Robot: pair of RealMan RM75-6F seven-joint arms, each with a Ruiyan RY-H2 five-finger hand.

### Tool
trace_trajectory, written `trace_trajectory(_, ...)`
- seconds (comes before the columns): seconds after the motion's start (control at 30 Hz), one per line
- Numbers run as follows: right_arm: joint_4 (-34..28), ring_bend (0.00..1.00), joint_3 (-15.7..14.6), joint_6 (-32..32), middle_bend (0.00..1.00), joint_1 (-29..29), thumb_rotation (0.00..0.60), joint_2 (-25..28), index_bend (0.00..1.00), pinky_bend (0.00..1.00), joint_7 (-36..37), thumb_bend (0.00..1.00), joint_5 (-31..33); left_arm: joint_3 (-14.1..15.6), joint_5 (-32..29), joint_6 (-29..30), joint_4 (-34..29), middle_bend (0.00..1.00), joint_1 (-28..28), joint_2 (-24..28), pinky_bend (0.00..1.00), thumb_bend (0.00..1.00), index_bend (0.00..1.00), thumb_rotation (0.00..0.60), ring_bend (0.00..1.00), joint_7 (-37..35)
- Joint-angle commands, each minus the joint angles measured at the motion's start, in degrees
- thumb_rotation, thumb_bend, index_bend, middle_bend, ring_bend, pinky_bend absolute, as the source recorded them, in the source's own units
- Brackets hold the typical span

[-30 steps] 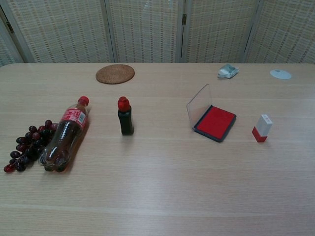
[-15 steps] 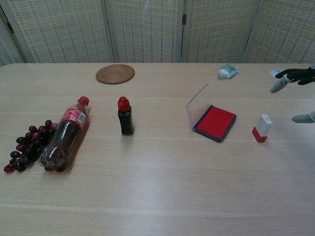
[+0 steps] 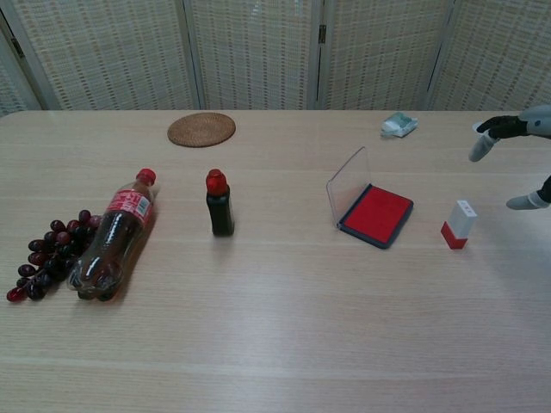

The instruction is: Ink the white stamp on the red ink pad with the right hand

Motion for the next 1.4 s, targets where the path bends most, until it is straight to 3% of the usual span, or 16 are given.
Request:
trace_trajectory(0.03,0.45,0.00,-0.91,0.98,0.00,1.06,0.600,-1.61,0.22,0.00,-1.67,0.24,1.92,0.03,0.20,0.04,0.21,0.00,-0.05,0.11,0.00,0.43,0.00,0.600,0.00,-0.56)
trace_trajectory(0.27,2.55,0.00,-2.26,2.92,0.00,2.10,0.600,-4.43,0.22,0.00,-4.76,0.24,3.92,0.09,0.70,0.67,0.48,0.00,0.08,0.35,0.00,0.43,0.00,0.600,0.00,-1.75)
trace_trajectory(0.73,8.24,0.00,-2.67,0.73,0.00,2.98,0.600,-8.74,0.22,0.00,-2.36,0.25,4.10,0.09,0.77,1.33,0.44,0.00,0.44,0.52,0.00,0.43,0.00,0.600,0.00,-2.28)
trace_trajectory(1.4,11.66,0.00,-2.98,0.82,0.00,4.10,0.600,-11.74,0.30,0.00,-2.94,0.30,5.05,-0.01,0.93,1.76,0.56,0.00,0.59,0.72,0.00,0.43,0.00,0.600,0.00,-3.18)
